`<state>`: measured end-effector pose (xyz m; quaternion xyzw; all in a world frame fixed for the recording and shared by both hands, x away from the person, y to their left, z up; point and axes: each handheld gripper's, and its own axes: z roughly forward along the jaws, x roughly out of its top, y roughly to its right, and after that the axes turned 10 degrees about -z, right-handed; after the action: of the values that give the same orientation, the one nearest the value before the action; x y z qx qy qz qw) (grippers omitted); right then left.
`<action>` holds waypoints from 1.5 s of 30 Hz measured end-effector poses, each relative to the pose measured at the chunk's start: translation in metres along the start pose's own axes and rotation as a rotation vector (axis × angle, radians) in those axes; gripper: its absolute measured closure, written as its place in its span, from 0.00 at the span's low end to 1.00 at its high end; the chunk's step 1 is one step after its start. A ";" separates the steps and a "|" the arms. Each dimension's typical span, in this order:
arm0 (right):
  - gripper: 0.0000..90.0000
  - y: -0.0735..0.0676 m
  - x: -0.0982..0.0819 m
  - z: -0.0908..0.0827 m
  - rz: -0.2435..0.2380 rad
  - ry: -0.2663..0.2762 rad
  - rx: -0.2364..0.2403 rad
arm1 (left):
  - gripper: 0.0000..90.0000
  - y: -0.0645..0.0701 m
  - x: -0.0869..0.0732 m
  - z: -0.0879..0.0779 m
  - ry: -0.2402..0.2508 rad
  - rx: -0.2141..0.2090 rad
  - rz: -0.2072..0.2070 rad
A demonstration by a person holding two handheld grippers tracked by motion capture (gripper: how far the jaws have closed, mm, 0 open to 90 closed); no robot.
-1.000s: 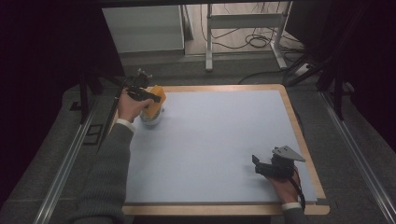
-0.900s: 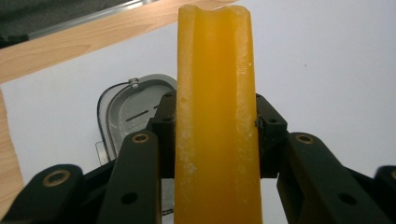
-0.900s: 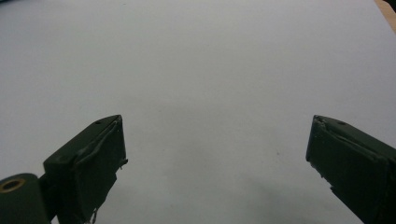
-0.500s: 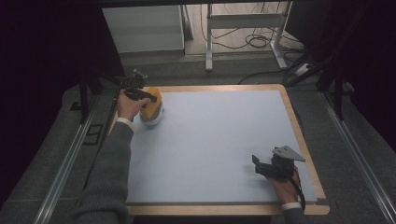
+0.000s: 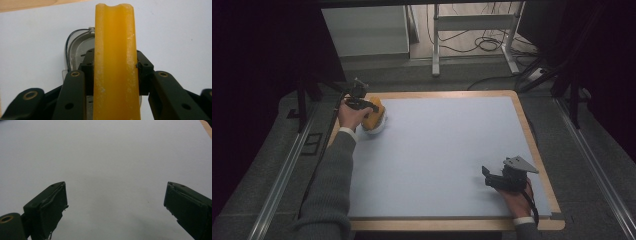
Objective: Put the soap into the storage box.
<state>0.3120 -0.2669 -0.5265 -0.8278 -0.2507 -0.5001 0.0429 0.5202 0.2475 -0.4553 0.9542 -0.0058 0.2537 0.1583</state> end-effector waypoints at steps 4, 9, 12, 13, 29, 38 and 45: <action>0.05 0.000 0.000 0.000 0.001 -0.001 0.002 | 0.68 -0.002 0.000 0.004 0.007 0.004 -0.007; 0.05 0.000 0.000 0.000 0.000 0.000 0.002 | 0.62 -0.001 0.002 0.001 0.025 -0.006 -0.006; 0.06 0.000 0.000 0.000 -0.002 -0.001 0.001 | 0.52 -0.001 0.002 -0.004 0.049 0.002 -0.004; 0.06 0.000 0.000 0.000 -0.002 0.000 0.001 | 0.49 -0.001 0.003 -0.005 0.051 0.008 0.001; 0.06 0.000 0.000 0.000 -0.004 -0.001 -0.001 | 0.23 0.005 -0.010 -0.050 0.140 0.008 0.076; 0.06 0.000 0.000 0.000 -0.006 -0.001 -0.002 | 0.24 0.019 -0.044 -0.073 0.187 -0.100 0.189; 0.06 -0.001 0.000 0.000 -0.005 0.000 -0.003 | 0.25 0.019 -0.084 -0.071 0.202 -0.172 0.233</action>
<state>0.3115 -0.2665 -0.5265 -0.8271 -0.2521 -0.5006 0.0406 0.4112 0.2456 -0.4324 0.8998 -0.1221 0.3633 0.2084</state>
